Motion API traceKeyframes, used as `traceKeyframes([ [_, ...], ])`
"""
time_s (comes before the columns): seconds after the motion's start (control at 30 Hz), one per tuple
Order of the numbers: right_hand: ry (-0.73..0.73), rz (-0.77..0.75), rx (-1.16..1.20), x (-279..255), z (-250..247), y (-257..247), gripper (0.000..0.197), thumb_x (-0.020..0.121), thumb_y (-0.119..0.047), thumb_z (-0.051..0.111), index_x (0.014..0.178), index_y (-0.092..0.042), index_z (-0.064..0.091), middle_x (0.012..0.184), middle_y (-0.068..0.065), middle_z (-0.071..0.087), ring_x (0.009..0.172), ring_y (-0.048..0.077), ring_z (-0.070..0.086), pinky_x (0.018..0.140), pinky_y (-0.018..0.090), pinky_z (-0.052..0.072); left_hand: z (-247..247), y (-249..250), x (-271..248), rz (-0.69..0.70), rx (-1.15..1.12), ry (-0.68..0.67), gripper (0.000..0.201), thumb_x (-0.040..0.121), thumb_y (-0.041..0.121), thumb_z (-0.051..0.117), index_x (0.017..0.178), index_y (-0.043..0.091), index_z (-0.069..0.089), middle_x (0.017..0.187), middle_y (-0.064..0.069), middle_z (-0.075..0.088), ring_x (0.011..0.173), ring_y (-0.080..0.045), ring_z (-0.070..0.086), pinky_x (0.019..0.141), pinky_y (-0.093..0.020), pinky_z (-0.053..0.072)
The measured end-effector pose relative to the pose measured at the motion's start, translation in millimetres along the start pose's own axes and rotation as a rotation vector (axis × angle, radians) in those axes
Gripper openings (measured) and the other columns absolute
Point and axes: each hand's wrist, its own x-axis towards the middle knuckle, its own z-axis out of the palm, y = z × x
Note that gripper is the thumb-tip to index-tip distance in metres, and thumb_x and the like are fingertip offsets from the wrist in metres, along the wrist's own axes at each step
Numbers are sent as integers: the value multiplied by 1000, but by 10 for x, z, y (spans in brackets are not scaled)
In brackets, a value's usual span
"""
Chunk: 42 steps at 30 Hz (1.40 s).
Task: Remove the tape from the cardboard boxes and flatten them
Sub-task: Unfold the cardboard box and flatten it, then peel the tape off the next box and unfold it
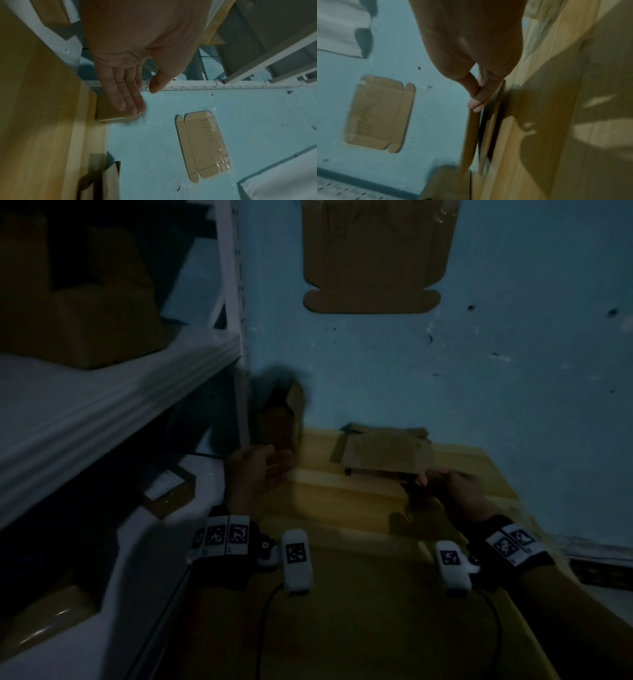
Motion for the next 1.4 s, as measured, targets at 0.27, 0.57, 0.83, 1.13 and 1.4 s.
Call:
traceKeyframes([
  [0.27, 168, 62, -479, 127, -135, 2, 23, 93, -24, 73, 89, -1, 72, 87, 15, 73, 77, 27, 71, 58, 22, 56, -122, 63, -10, 23, -61, 40, 12, 103, 12, 46, 95, 11, 55, 86, -6, 68, 63, -13, 67, 59, -24, 56],
  [0.57, 412, -459, -523, -87, 347, -606, 13, 90, -19, 67, 91, -7, 70, 89, 11, 69, 84, 29, 67, 75, 39, 55, -254, 127, 13, -14, -242, 73, 20, 104, 13, 40, 91, 7, 55, 84, -5, 63, 70, -14, 60, 62, -24, 50],
  [0.83, -118, -475, -685, 128, 1458, -842, 10, 91, -17, 68, 100, -19, 65, 91, 4, 72, 85, 25, 70, 82, 39, 58, -454, 140, 84, -87, -485, 171, 24, 99, 14, 44, 81, 9, 58, 72, -2, 64, 71, -15, 59, 65, -25, 48],
  [1.13, -418, -614, -1065, 625, 2607, -564, 65, 96, -33, 65, 154, -21, 39, 138, 21, 53, 122, 44, 49, 101, 41, 37, -650, 162, 180, -112, -644, 187, 21, 99, 16, 43, 83, 11, 56, 53, 1, 66, 64, -12, 62, 46, -17, 51],
  [1.4, -324, -353, -972, 758, 2828, -623, 50, 96, -36, 62, 135, -4, 53, 140, 24, 49, 118, 41, 55, 90, 43, 52, -650, 136, 206, -89, -633, 200, 17, 97, 16, 44, 86, 10, 56, 68, -1, 65, 63, -12, 60, 45, -15, 49],
])
